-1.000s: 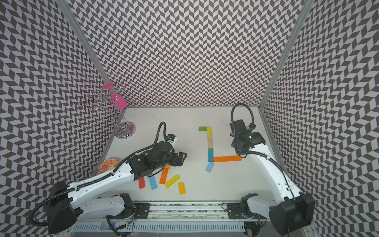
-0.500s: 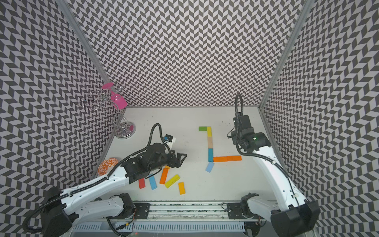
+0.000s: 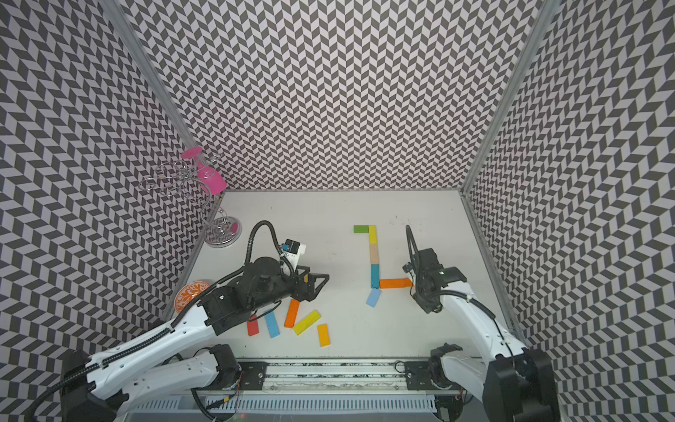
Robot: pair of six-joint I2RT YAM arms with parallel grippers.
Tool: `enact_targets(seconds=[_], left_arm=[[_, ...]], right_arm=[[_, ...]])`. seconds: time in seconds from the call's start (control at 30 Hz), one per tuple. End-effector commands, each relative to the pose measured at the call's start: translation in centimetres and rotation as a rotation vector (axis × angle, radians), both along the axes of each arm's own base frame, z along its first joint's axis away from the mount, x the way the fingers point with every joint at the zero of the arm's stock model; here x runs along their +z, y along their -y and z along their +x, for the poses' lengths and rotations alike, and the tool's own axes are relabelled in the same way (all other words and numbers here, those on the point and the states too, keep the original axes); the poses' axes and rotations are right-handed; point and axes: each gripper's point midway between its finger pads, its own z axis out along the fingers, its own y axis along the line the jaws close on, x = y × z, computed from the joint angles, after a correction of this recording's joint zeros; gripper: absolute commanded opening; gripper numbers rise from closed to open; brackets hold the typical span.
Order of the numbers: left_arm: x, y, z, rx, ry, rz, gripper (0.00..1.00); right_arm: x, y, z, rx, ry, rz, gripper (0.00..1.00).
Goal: Assemble a giraffe with building blocks
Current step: Assemble the building block at the center of the board.
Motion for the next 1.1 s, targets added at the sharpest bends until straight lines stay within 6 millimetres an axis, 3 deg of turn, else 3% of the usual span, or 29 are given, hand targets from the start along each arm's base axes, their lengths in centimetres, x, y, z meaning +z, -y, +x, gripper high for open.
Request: enact_targets(seconds=[0.0, 0.33, 0.73, 1.07], left_arm=[[0.6, -0.1, -0.3, -0.011, 0.004, -0.018, 0.86], [1.2, -0.5, -0.4, -0.005, 0.024, -0.035, 0.87], [1.2, -0.8, -0.3, 0.008, 0.027, -0.032, 0.88], [1.2, -0.6, -0.5, 0.001, 0.029, -0.037, 0.88]], right_arm=[[0.1, 0.0, -0.3, 0.030, 0.015, 0.034, 0.00], [-1.9, 0.8, 0.3, 0.002, -0.059, -0.008, 0.00], [-2.9, 1.1, 4.2, -0.034, -0.061, 0.004, 0.01], [-4.0, 2.0, 4.0, -0.061, -0.130, -0.020, 0.11]])
